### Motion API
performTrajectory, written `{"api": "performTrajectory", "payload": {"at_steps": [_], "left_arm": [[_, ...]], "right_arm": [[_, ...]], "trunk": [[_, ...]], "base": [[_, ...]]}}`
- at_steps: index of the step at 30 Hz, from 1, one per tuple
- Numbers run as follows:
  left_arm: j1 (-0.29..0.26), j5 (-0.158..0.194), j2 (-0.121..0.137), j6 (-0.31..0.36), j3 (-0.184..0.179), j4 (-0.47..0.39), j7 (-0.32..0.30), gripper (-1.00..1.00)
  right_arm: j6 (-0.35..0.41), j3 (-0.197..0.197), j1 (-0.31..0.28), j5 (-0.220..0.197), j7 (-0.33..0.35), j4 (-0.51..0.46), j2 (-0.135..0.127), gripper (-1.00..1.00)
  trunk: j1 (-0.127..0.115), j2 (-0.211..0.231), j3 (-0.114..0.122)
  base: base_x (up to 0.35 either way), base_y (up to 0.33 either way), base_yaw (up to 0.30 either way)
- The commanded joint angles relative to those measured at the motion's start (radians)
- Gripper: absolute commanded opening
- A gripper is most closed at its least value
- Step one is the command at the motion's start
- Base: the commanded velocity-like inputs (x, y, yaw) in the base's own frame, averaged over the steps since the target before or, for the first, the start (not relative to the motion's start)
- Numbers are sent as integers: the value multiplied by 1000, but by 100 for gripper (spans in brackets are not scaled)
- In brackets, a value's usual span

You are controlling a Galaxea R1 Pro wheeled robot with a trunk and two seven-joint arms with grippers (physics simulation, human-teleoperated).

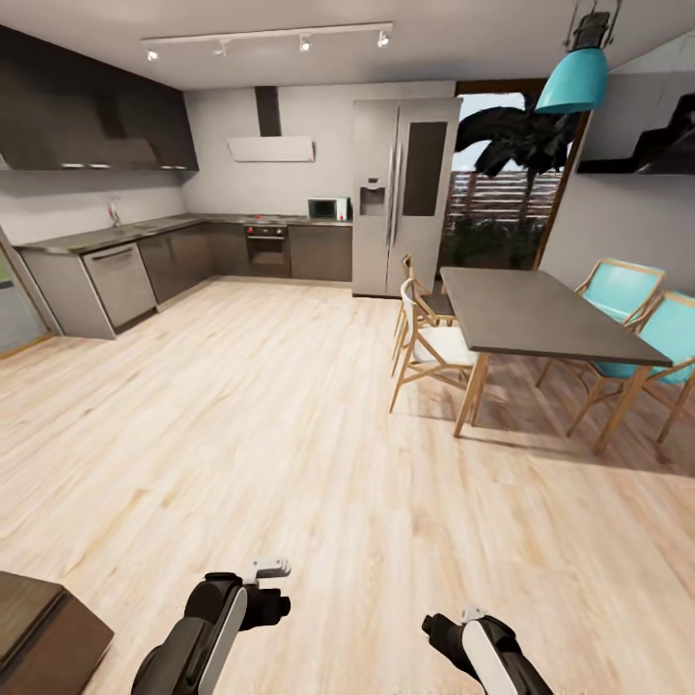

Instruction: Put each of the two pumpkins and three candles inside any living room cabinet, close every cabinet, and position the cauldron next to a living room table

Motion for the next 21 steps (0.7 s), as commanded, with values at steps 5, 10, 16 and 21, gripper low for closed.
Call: {"api": "performTrajectory", "payload": {"at_steps": [5,10,16,21], "left_arm": [[0,0,0,0,1,-1,0,100],[0,0,0,1,1,-1,0,100],[0,-1,0,0,1,-1,0,100],[0,0,0,0,1,-1,0,100]], "right_arm": [[1,-2,0,0,-2,0,0,100],[1,-66,0,-1,-1,0,1,100],[1,-108,0,-1,-1,0,1,100],[-1,-112,0,0,-1,0,2,100]], "trunk": [[-19,35,16],[-38,70,31],[-61,112,50],[-81,147,66]], "base": [[0,0,-288],[0,0,-288],[0,0,-288],[0,0,-288]]}}
